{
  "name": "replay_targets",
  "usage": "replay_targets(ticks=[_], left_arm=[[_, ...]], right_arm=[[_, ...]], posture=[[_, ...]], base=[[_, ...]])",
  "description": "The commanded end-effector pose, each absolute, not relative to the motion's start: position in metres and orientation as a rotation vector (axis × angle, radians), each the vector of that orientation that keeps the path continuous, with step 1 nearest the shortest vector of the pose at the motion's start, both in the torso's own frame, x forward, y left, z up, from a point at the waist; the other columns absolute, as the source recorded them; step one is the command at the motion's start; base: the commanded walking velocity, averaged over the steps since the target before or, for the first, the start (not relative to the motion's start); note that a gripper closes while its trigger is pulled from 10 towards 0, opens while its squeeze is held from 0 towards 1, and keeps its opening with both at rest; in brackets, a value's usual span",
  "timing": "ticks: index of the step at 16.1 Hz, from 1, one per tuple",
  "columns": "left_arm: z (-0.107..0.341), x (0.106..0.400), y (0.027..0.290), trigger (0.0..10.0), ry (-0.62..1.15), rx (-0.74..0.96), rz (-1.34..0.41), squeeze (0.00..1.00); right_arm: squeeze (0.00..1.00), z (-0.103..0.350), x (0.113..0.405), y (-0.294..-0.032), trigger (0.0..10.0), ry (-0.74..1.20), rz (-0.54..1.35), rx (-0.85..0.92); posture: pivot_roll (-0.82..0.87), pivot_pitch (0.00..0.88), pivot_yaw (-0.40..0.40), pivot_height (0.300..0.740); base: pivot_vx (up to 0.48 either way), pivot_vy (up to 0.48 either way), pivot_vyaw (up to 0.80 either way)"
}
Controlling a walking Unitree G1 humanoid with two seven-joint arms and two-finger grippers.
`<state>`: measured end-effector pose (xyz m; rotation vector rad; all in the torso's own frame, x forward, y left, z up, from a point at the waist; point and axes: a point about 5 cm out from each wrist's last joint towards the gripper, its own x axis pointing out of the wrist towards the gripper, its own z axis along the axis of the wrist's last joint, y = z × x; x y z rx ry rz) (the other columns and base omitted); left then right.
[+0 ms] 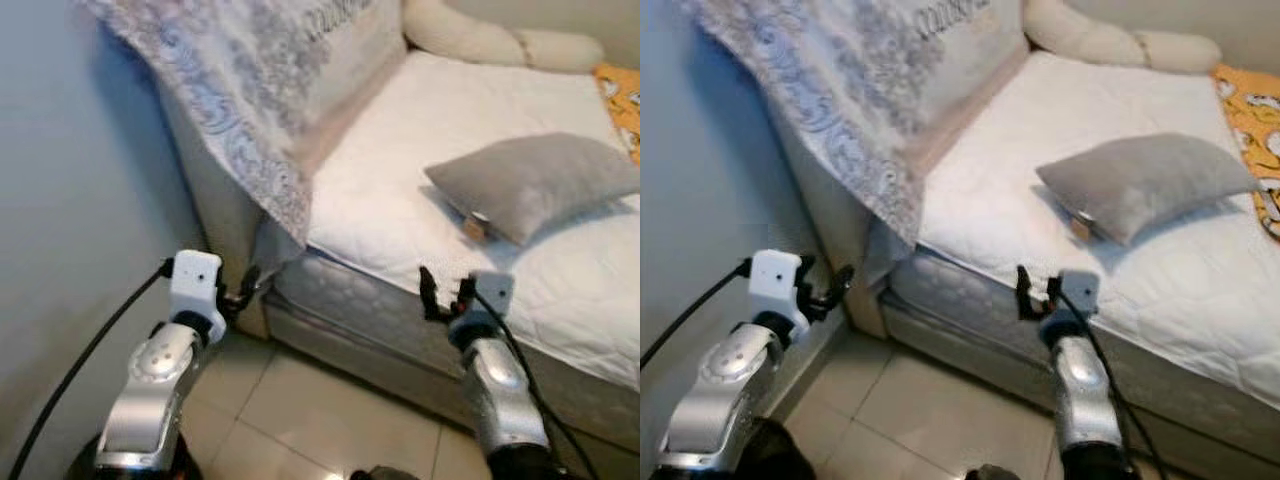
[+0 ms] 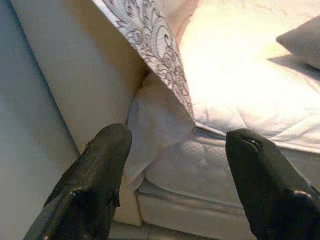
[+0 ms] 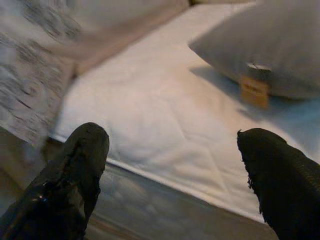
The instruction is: Clean up the room
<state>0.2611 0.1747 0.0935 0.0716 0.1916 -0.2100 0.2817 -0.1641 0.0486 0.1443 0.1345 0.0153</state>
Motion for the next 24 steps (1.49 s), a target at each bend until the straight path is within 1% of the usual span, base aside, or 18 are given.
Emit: replay_targets(ticks=[1, 2, 4, 7, 8, 11, 16, 22, 24], left_arm=[[0.099, 0.265, 0.166, 10.0, 0.162, 0.075, -0.246, 0.00], [0.100, 0.266, 0.165, 10.0, 0.159, 0.063, -0.246, 0.00], [0.102, 0.271, 0.171, 10.0, 0.151, 0.085, -0.216, 0.00], [0.100, 0.272, 0.174, 10.0, 0.161, 0.114, -0.210, 0.00], [0.100, 0.272, 0.173, 10.0, 0.163, 0.124, -0.217, 0.00], [0.100, 0.274, 0.170, 10.0, 0.162, 0.139, -0.232, 0.00], [0.100, 0.276, 0.169, 10.0, 0.162, 0.148, -0.243, 0.00], [0.098, 0.278, 0.166, 10.0, 0.168, 0.149, -0.262, 0.00], [0.098, 0.278, 0.167, 10.0, 0.168, 0.150, -0.260, 0.00]], right_arm=[[1.00, 0.052, 0.284, -0.166, 10.0, 0.132, 0.013, 0.139], [1.00, 0.053, 0.284, -0.164, 10.0, 0.135, 0.023, 0.139], [0.00, 0.054, 0.286, -0.164, 10.0, 0.138, 0.025, 0.104], [0.00, 0.053, 0.287, -0.166, 10.0, 0.151, 0.022, 0.099], [0.00, 0.053, 0.287, -0.166, 10.0, 0.149, 0.017, 0.077], [0.00, 0.051, 0.286, -0.160, 10.0, 0.165, 0.043, 0.093], [0.00, 0.054, 0.290, -0.162, 10.0, 0.163, 0.050, 0.082], [0.00, 0.057, 0.293, -0.162, 10.0, 0.156, 0.041, 0.082], [0.00, 0.058, 0.294, -0.162, 10.0, 0.147, 0.043, 0.079]], posture=[[-0.05, 0.000, 0.003, 0.740], [-0.04, 0.000, -0.004, 0.740], [-0.04, 0.000, -0.008, 0.740], [-0.03, 0.000, -0.013, 0.740], [-0.02, 0.000, -0.013, 0.740], [-0.02, 0.000, -0.011, 0.740], [-0.03, 0.000, -0.015, 0.740], [-0.04, 0.000, -0.011, 0.740], [-0.04, 0.000, -0.011, 0.740]], base=[[0.000, 0.000, -0.80], [0.266, 0.000, -0.80], [0.332, 0.000, 0.00], [0.339, 0.000, 0.00], [0.341, 0.000, 0.00], [0.340, 0.000, 0.00], [0.340, 0.000, 0.00], [0.342, 0.000, -0.76], [0.339, 0.000, 0.00]])
